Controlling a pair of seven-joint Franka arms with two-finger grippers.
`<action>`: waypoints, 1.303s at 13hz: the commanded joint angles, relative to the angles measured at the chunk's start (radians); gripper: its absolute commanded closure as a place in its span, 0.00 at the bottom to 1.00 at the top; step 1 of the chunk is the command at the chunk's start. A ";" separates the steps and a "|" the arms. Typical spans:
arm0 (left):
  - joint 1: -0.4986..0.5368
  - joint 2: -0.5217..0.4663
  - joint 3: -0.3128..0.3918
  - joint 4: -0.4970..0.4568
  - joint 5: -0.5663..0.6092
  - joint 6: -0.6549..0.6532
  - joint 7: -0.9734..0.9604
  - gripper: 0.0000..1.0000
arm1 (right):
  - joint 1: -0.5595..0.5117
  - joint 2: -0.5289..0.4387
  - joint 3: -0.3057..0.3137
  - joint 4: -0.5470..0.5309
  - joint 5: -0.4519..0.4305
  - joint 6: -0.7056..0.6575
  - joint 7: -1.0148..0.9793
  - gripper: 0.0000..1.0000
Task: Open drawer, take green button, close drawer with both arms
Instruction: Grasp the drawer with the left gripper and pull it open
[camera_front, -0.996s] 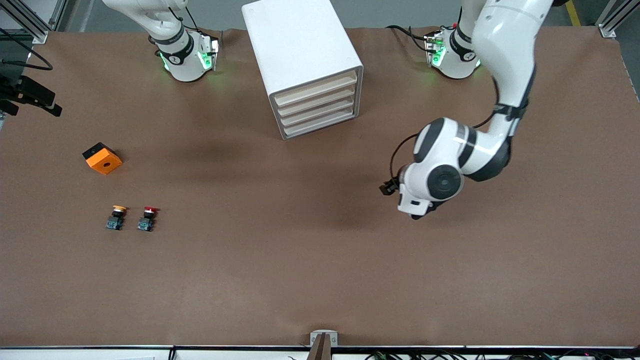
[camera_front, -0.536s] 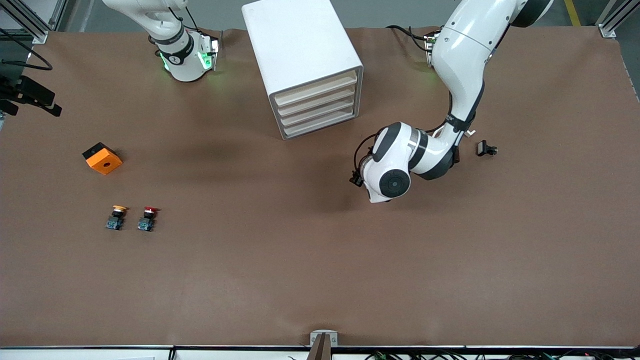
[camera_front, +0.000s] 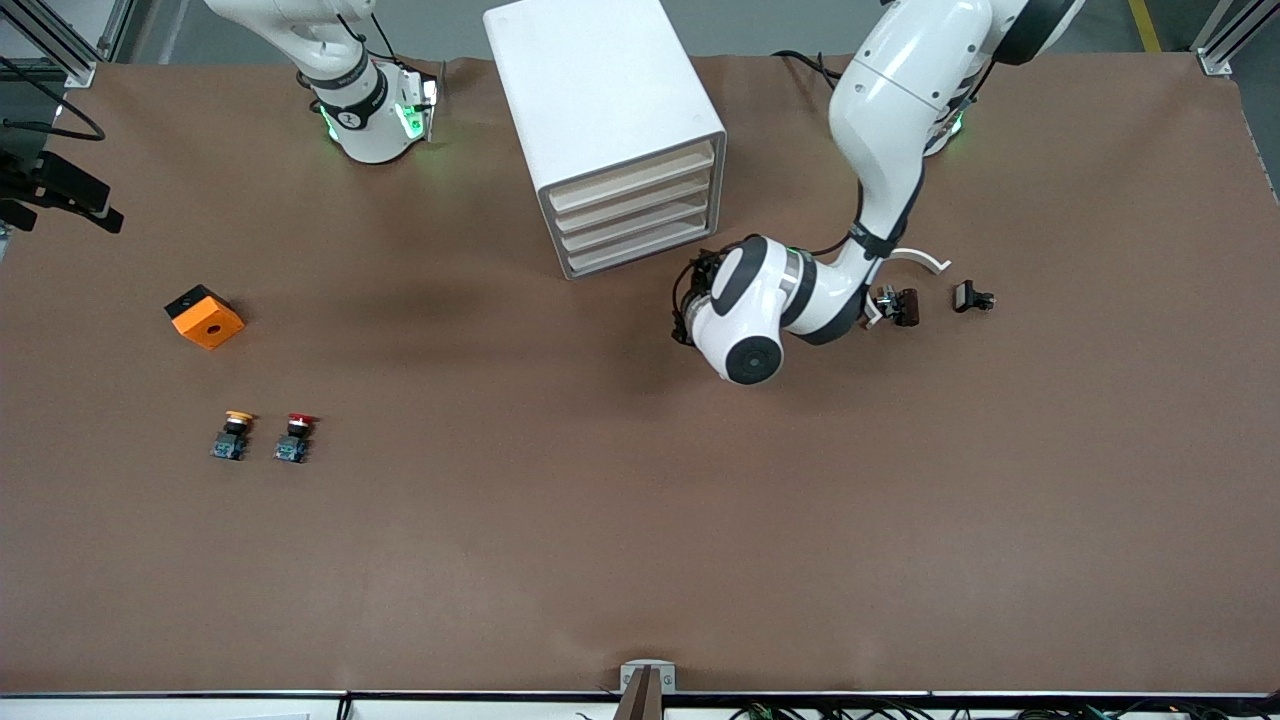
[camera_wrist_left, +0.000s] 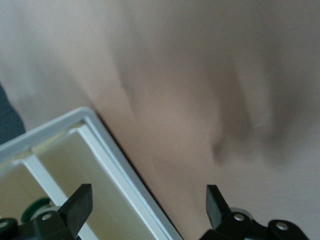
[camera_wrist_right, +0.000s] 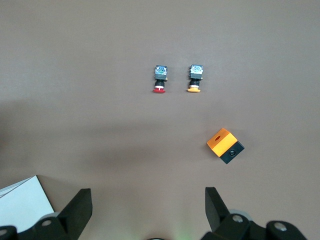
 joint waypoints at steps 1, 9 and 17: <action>-0.004 0.015 0.008 0.016 -0.095 -0.032 -0.077 0.00 | -0.005 -0.013 0.004 0.016 -0.014 -0.005 -0.011 0.00; -0.009 0.047 0.009 0.019 -0.233 -0.128 -0.275 0.00 | -0.026 0.091 0.001 0.048 -0.020 0.006 -0.011 0.00; -0.032 0.075 0.008 0.019 -0.314 -0.190 -0.310 0.29 | -0.051 0.300 0.001 0.125 -0.040 0.007 -0.010 0.00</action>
